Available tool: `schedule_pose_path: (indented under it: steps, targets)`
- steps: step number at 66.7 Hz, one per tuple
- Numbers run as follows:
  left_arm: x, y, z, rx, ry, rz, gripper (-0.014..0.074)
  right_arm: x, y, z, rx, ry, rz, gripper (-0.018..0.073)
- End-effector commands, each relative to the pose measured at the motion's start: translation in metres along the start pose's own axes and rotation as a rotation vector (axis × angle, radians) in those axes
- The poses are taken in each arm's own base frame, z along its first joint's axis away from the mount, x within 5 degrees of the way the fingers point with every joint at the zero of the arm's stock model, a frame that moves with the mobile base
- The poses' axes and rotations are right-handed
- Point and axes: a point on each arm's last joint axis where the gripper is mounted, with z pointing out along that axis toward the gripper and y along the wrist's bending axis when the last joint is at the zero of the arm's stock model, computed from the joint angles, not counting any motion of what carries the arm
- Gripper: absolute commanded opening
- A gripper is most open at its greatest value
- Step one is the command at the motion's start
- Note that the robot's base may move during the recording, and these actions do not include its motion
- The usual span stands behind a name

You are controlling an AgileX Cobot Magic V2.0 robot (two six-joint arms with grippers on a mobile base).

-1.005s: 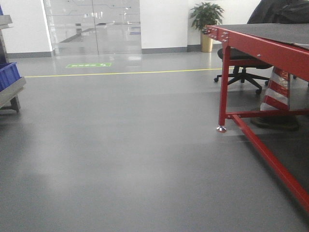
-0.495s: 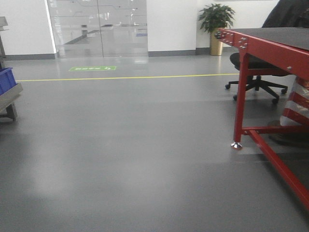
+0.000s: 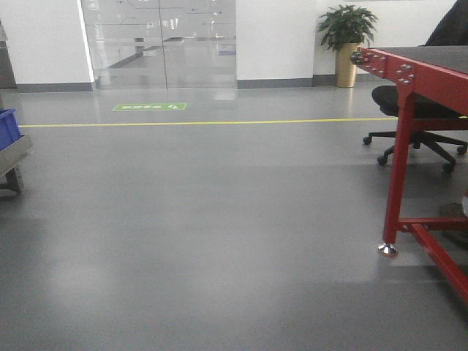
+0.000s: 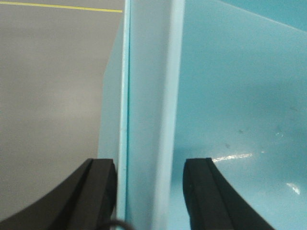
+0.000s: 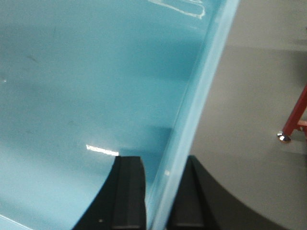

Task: Move two blue bins to right shelf middle
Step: 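Drive the base along the aisle past the red table, holding the teal bin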

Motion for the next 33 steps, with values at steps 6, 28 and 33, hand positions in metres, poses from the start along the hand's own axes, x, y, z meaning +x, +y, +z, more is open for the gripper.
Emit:
schedule_pose_path:
  steps: [6,28,33]
  targets:
    - [-0.0130,-0.0062,-0.0114,0.045,-0.108,0.010,-0.0111,-0.0118,0.0022,-0.0092,-0.020,-0.108,-0.030,-0.0154]
    - [-0.0130,-0.0062,-0.0114,0.045,-0.108,0.010,-0.0111,-0.0118,0.0022,-0.0092,-0.020,-0.108,-0.030,-0.0154]
    - [-0.0130,-0.0062,-0.0114,0.045,-0.108,0.010,-0.0111,-0.0118,0.0022,-0.0092,-0.020,-0.108,-0.030,-0.0154]
